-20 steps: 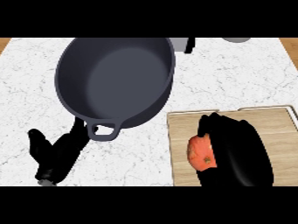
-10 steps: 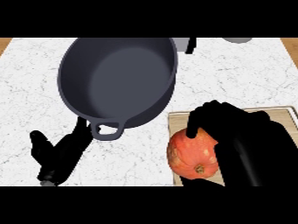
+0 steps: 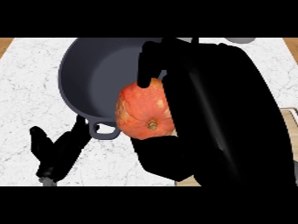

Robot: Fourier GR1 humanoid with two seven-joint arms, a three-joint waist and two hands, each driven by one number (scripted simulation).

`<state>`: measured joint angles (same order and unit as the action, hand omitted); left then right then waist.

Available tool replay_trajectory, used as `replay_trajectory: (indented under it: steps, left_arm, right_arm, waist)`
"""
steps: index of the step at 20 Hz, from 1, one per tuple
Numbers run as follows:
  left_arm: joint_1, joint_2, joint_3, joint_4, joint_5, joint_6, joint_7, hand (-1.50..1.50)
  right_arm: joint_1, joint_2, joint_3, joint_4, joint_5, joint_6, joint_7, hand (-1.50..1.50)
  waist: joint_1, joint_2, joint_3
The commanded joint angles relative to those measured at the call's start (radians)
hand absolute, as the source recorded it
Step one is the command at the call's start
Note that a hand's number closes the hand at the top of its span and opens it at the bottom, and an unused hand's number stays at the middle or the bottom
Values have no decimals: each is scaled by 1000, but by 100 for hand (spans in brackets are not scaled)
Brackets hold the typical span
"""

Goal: Pick the squash from the tray and place it in the pot

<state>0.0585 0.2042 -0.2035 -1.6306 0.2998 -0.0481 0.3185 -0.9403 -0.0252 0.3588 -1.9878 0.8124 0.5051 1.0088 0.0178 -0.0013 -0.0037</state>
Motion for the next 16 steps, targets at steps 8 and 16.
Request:
replay_trajectory:
  steps: [8, 16]
  left_arm:
    - [-68, -28, -4, -23, -13, -21, -40, 0]
    - [-88, -33, -7, -41, -11, -27, -6, 0]
  right_arm:
    - [-296, 25, -96, 552, -57, -208, -65, 150]
    - [-435, 25, -88, 951, -89, -390, -238, 150]
  waist:
    - [23, 8, 2]
    - [37, 15, 1]
